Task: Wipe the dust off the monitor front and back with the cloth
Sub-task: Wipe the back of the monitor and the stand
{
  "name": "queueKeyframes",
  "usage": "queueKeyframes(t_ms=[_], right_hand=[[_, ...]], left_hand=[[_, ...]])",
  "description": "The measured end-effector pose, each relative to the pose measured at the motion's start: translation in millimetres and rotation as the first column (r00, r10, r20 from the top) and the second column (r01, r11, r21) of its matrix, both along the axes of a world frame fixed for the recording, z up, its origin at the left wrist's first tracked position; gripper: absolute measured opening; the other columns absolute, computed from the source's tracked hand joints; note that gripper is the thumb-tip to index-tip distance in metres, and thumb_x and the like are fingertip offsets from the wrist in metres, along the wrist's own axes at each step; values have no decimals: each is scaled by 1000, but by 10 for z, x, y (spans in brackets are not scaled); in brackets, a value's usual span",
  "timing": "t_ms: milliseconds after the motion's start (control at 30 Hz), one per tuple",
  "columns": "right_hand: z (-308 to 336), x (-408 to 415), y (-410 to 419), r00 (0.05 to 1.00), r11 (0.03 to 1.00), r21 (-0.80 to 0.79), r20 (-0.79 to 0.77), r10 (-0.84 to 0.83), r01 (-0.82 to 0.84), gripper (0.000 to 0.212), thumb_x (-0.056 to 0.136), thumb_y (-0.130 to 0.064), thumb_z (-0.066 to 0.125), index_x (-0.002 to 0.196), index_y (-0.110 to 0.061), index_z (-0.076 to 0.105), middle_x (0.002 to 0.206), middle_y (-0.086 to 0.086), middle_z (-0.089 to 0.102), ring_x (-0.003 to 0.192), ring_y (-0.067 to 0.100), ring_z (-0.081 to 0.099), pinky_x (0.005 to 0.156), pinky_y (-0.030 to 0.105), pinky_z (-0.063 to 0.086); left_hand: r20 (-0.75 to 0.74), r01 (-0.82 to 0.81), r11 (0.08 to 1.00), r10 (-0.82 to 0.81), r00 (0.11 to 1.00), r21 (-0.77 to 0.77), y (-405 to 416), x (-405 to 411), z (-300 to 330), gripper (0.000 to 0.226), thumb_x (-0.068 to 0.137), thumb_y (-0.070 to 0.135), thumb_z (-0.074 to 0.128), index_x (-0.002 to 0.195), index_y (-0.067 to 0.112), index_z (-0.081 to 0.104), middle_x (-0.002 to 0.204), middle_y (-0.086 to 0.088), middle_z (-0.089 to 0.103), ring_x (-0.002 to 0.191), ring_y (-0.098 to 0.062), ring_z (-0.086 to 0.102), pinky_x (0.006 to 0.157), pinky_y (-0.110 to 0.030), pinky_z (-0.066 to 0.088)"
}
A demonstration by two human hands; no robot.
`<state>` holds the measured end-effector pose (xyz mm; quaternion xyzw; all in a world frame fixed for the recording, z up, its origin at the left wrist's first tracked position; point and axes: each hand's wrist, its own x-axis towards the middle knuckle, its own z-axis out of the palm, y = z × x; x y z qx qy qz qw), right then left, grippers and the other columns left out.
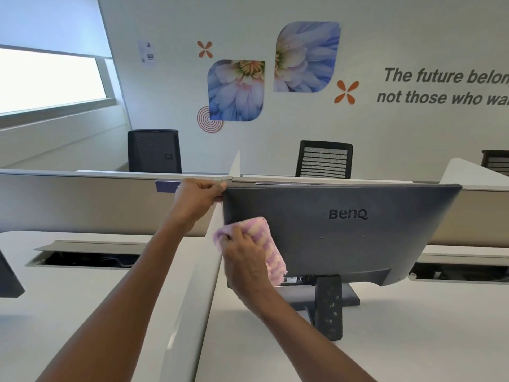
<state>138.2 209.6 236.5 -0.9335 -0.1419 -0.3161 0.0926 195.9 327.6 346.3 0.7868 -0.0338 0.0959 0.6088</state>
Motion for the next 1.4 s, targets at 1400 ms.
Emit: queueKeyframes(t_ms=[1400], right_hand=[[-388,-124,-429,999,980,194,-40,-29,37,33,74,-4,78,102,-19,74,95,0,64,66,16,60,48,22,48]], left_hand=[[31,-70,996,68,997,54,-20,-44,-50,20,90,34,69,97,17,78,89,2,77,86,-9,73,95,-38,55]])
